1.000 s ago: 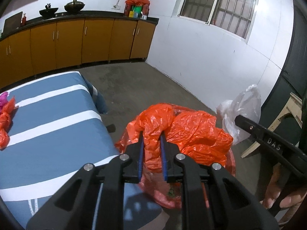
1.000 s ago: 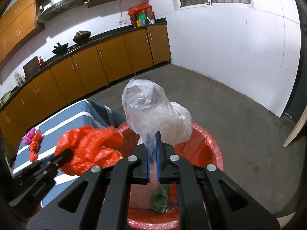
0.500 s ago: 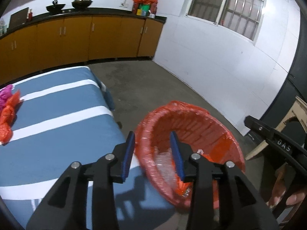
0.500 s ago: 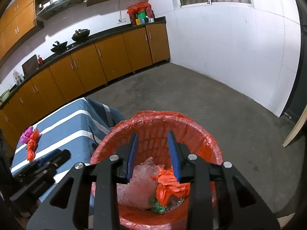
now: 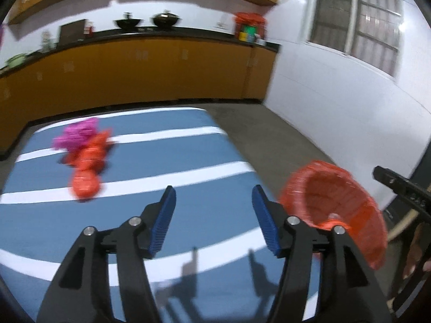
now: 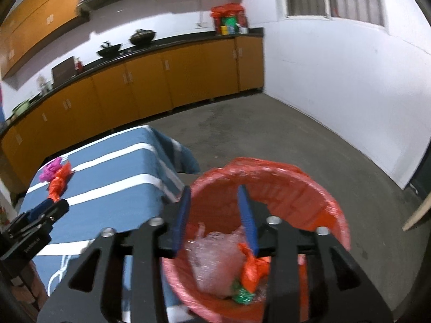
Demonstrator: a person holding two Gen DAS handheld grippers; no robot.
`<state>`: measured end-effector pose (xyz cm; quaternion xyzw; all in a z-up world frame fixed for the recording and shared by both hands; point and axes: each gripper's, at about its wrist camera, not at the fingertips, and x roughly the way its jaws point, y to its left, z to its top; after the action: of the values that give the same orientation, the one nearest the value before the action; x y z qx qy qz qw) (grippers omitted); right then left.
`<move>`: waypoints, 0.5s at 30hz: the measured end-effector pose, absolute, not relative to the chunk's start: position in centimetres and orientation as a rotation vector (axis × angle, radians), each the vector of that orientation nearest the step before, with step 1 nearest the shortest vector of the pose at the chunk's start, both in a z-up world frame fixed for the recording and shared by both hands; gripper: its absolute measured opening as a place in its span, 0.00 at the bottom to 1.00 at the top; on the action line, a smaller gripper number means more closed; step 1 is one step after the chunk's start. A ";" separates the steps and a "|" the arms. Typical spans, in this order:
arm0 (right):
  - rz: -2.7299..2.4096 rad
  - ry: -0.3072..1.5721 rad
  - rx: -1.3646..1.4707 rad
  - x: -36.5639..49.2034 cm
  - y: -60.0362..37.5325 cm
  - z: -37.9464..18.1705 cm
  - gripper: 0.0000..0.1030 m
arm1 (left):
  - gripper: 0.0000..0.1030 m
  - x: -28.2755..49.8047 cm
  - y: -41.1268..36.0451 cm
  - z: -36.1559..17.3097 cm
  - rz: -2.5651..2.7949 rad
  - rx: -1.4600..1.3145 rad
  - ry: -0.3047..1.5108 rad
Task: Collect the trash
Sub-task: 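Return to the table and grasp the small red bags with the right gripper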
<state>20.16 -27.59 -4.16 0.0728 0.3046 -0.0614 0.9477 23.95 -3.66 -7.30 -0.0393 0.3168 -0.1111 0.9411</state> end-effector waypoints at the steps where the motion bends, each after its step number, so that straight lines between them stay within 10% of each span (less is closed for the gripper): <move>1: -0.109 0.613 0.140 20.4 -26.8 -4.1 0.53 | 0.59 23.8 -2.6 -7.3 -0.203 -0.082 0.641; 15: 0.220 0.630 0.051 27.1 -9.6 -5.2 0.54 | 0.64 21.4 14.8 -7.7 0.192 -0.123 0.587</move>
<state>27.06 -9.63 -5.16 0.0251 0.3092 0.1082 0.9445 21.43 14.81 -7.72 -0.0606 0.2886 0.0942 0.9509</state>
